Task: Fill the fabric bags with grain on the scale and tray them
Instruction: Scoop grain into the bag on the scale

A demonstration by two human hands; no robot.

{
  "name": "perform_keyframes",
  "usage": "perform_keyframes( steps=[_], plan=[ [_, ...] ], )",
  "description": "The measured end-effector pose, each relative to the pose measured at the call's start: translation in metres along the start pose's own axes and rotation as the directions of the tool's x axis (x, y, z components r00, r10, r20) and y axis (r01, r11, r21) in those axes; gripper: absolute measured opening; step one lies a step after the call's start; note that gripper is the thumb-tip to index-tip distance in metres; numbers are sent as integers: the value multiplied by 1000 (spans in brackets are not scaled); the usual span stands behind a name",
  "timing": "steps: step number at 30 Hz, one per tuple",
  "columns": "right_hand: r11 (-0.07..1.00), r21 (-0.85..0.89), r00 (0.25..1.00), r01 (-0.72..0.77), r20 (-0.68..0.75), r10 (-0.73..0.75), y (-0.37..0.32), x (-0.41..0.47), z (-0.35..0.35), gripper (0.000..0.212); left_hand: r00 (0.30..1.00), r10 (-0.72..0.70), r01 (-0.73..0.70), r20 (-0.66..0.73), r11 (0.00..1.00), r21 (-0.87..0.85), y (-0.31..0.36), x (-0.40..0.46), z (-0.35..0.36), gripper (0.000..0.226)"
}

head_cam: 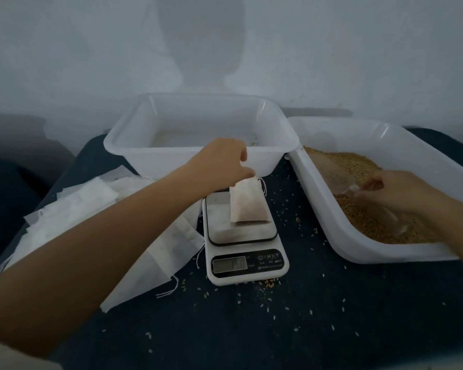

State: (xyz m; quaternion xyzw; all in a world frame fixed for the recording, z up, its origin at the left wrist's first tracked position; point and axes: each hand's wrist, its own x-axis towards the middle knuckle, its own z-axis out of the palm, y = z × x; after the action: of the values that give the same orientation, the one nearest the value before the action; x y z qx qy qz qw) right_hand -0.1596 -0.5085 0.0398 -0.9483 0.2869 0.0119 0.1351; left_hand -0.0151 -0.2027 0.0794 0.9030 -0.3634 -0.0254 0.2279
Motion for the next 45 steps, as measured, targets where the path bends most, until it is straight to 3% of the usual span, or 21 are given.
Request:
perform_keyframes(
  steps=[3, 6, 9, 12, 17, 20, 22, 24, 26, 28, 30, 32, 34, 37, 40, 43, 45],
  plan=[
    [999, 9, 991, 31, -130, -30, -9, -10, -12, 33, 998, -20, 18, -60, 999, -43, -7, -11, -8, 29],
    [978, 149, 949, 149, -300, -99, -30, -38, -25, 14, 990, -71, 51, -119, 986, -159, -13, -33, -18, 21],
    [872, 324, 854, 366, -490, -176, -64, -85, -28, 1, 970, -109, 56, -216, 969, -239, -22, -63, -21, 13],
    [715, 452, 801, 533, -540, -256, -98, -126, -12, 4, 955, -149, 82, -255, 963, -256, -32, -93, -13, 7],
    [665, 433, 786, 608, -446, -428, -130, -136, 31, 14, 959, -180, 122, -219, 959, -255, -50, -119, 11, 8],
    [670, 534, 855, 516, -361, -372, -137, -122, 49, 41, 953, -203, 133, -224, 947, -294, -59, -124, 21, 8],
    [688, 570, 891, 450, -331, -309, -134, -109, 59, 47, 948, -225, 144, -227, 935, -325, -62, -126, 25, 7],
    [725, 570, 920, 387, -293, -261, -130, -95, 67, 39, 944, -241, 155, -225, 927, -342, -64, -127, 28, 7],
    [742, 562, 930, 365, -252, -266, -125, -83, 75, 15, 941, -253, 162, -224, 920, -358, -65, -127, 31, 8],
    [760, 553, 940, 342, -216, -265, -121, -76, 82, 27, 938, -267, 170, -223, 911, -376, -66, -128, 33, 8],
    [774, 552, 950, 310, -203, -236, -122, -71, 86, 8, 936, -272, 173, -223, 907, -384, -67, -129, 34, 8],
    [790, 534, 951, 302, -221, -215, -129, -69, 87, 35, 936, -272, 171, -225, 907, -385, -67, -129, 35, 5],
    [803, 536, 961, 262, -218, -168, -134, -63, 87, 44, 934, -276, 169, -226, 901, -400, -67, -128, 36, 6],
    [820, 517, 969, 246, -130, -209, -149, -54, 77, 13, 933, -277, 165, -229, 896, -413, -67, -127, 38, 11],
    [909, 274, 947, 315, -22, -322, -172, -32, 62, 54, 936, -275, 164, -222, 894, -416, -66, -126, 40, 11],
    [949, -64, 936, 308, 201, -290, -203, -1, 46, 65, 940, -271, 166, -208, 893, -418, -64, -124, 41, 12],
    [920, -184, 886, 345, 387, -255, -215, 20, 37, 61, 938, -278, 168, -207, 886, -431, -63, -125, 41, 12]
  ],
)
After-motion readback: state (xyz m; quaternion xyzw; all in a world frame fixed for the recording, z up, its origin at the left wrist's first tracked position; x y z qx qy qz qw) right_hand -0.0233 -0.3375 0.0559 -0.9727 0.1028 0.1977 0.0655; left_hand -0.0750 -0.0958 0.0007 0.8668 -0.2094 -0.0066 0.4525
